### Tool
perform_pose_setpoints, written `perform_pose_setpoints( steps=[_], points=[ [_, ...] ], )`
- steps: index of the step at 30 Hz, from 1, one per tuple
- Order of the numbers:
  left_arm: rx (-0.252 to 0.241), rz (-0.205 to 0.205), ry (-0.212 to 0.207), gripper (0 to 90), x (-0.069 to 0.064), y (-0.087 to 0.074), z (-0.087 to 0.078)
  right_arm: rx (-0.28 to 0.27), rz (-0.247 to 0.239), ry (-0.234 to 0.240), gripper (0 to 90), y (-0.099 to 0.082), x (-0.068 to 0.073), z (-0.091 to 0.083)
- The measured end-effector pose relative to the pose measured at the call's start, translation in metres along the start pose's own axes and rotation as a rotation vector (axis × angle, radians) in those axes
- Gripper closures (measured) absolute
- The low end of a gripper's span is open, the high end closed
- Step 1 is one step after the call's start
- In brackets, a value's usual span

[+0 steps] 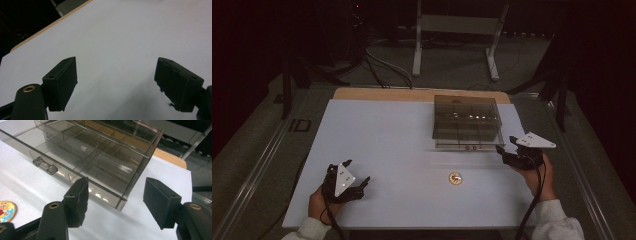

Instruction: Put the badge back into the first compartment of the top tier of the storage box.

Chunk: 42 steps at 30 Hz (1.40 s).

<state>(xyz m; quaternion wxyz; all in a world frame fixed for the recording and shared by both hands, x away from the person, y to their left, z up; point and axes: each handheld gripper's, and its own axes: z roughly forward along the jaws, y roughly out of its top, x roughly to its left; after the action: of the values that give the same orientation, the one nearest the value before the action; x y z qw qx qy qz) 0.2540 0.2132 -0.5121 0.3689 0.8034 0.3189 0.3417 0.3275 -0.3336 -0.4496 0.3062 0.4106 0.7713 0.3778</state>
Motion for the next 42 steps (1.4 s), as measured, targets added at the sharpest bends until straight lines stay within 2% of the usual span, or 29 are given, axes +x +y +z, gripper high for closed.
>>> perform_pose_setpoints(
  steps=[6,8,11,14,16,23,29,31,33,38,42],
  points=[
    [-0.001,0.002,-0.001,19.9,0.000,0.000,0.000,0.050,0.019,0.008,37.8,-0.009,-0.003,0.010],
    [0.000,0.003,-0.003,19.9,0.000,0.000,0.000,0.068,0.025,0.028,38.6,-0.013,-0.003,0.016],
    [0.000,0.004,-0.003,19.9,0.000,0.000,0.000,0.090,0.029,0.040,43.8,-0.016,-0.002,0.021],
    [0.002,0.005,-0.003,19.9,0.000,0.000,0.000,0.092,0.020,0.052,47.5,-0.017,0.002,0.023],
    [0.000,0.006,-0.001,19.9,0.000,0.000,-0.001,0.089,0.001,0.034,49.7,-0.016,0.005,0.023],
    [0.002,0.007,0.001,19.9,0.000,0.000,0.000,0.087,0.031,0.020,59.5,-0.015,0.005,0.021],
    [0.002,0.007,-0.002,19.9,0.000,0.000,0.000,0.093,0.038,0.015,60.7,-0.015,0.006,0.021],
    [0.000,0.008,-0.001,19.9,0.000,0.000,-0.001,0.093,0.036,0.017,58.8,-0.015,0.006,0.020],
    [-0.002,0.008,0.001,19.9,0.000,0.000,-0.001,0.095,0.034,0.018,52.2,-0.015,0.006,0.020],
    [-0.003,0.009,0.001,19.9,0.001,0.000,-0.002,0.062,0.036,-0.005,41.2,-0.016,0.007,0.012],
    [-0.004,0.008,0.001,19.9,0.000,0.000,-0.002,0.025,0.048,0.015,38.9,-0.019,0.009,0.003]
  ],
)
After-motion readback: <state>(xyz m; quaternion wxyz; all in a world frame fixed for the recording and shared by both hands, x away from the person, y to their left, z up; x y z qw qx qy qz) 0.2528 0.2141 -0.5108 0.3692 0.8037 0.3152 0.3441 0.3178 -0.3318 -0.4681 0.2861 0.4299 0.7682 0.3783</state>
